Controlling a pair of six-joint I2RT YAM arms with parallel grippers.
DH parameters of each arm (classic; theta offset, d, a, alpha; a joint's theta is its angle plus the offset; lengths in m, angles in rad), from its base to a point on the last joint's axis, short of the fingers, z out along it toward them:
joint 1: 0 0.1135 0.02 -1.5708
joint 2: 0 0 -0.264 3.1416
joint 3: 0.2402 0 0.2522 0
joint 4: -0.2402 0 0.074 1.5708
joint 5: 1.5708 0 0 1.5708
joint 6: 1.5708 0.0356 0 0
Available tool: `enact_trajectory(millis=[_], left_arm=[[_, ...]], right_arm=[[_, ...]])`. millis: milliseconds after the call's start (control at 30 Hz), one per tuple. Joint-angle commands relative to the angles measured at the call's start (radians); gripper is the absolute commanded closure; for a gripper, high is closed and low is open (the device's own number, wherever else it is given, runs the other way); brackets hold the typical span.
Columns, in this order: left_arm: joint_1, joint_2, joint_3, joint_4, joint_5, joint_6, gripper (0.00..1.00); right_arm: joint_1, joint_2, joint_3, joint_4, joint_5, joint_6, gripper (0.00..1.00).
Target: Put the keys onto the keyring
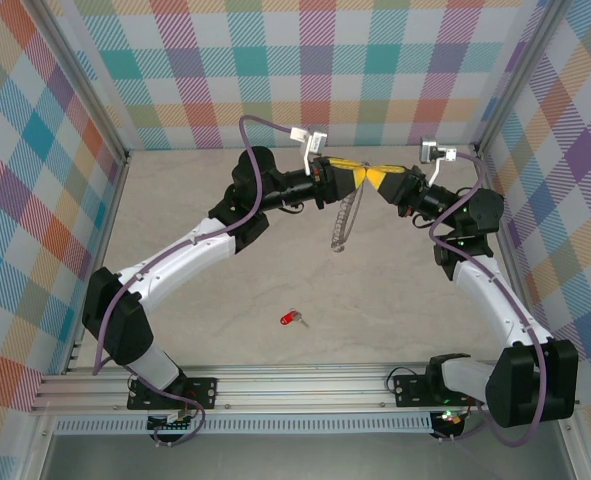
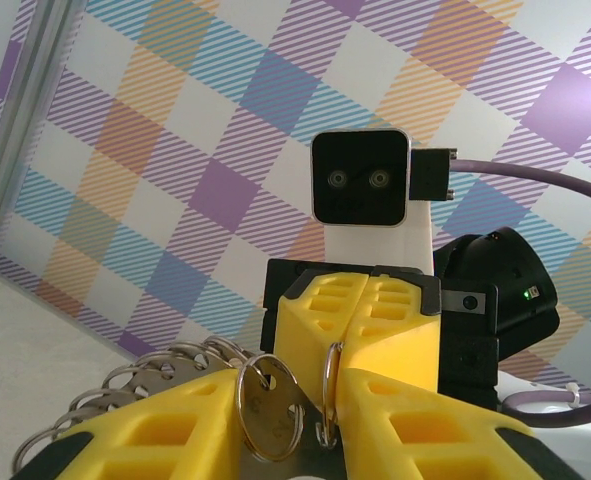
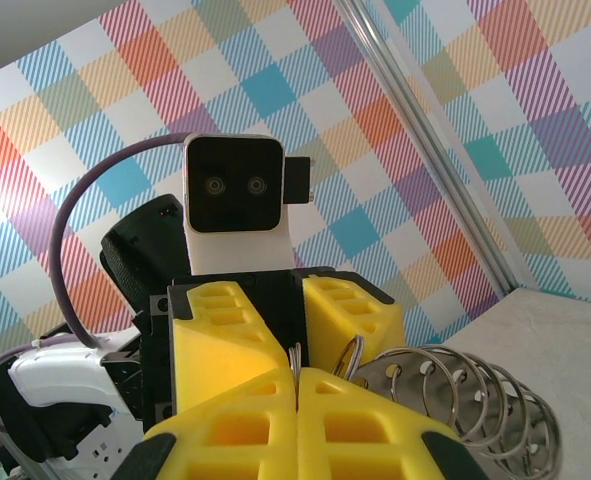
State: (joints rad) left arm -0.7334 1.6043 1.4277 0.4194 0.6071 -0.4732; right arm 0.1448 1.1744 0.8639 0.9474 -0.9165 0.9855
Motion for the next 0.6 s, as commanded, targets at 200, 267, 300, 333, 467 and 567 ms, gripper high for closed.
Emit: enact_trajectory(millis=[200,267,300,333,467,567], left_arm=[[-0.014,-0.007,0.005,-0.008,0.012,0.031,0.65],[-0.016,-0.012,0.004,-0.023,-0.007,0.048,0.57],[-0.018,-0.017,0.001,-0.031,-0.019,0.059,0.55],[-0.018,-0.022,-0.003,-0.034,-0.028,0.068,0.53],[-0.021,-0.046,-0.029,-0.040,-0.079,0.103,0.48],[-0.020,-0.075,-0.060,-0.022,-0.126,0.110,0.45]], right_arm=[[0.007,-0.021,0.017,0.028,0.015,-0.017,1.00],[0.007,-0.021,0.017,0.029,0.015,-0.018,1.00],[0.008,-0.020,0.017,0.028,0.015,-0.018,1.00],[0.007,-0.019,0.017,0.029,0.015,-0.018,1.00],[0.007,-0.019,0.015,0.028,0.019,-0.019,1.00],[0.008,-0.019,0.015,0.024,0.019,-0.022,1.00]])
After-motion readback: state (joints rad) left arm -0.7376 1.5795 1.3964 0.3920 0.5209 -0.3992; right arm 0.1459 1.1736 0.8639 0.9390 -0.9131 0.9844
